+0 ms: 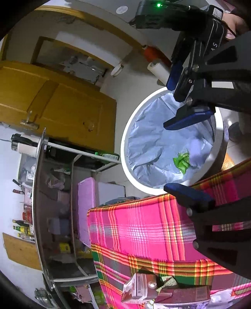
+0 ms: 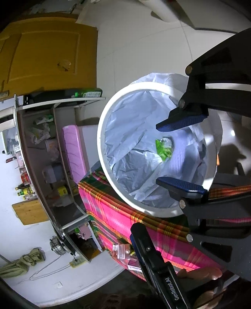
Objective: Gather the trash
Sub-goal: 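Carry both items over the trash bin and open both tools to drop them, then move both open tools back over the trash on the table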
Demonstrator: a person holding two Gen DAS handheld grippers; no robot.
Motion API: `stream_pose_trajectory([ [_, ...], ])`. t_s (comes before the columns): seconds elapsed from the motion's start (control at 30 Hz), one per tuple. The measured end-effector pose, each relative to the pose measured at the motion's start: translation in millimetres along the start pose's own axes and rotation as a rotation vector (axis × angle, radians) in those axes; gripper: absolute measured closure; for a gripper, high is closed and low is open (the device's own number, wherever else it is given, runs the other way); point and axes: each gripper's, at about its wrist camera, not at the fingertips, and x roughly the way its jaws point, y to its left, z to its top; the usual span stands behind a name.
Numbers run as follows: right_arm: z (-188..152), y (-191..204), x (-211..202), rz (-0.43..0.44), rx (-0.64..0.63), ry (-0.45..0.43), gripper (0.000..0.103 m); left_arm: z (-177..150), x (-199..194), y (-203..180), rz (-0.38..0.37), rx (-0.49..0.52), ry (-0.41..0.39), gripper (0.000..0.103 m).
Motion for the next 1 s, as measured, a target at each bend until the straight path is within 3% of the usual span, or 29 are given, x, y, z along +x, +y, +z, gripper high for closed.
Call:
stream_pose_trajectory([
  [0.4, -11.2, 35.9, -46.1, 0.014, -0.054, -0.056, 0.053, -20.2, -65.8, 11.1, 0.049, -0.02, -0.085, 0.047],
  [0.73, -25.8, 97.5, -78.4, 0.106, -0.166, -0.106, 0.053, -50.9, -139.8, 35.6, 0.14, -0.046, -0.157, 0.047],
  [1.0, -35.6, 129.2, -78.7, 0.157, -0.213, -0.09, 0.053, -73.6, -180.0, 54.1, 0.205, -0.071, -0.197, 0.047],
])
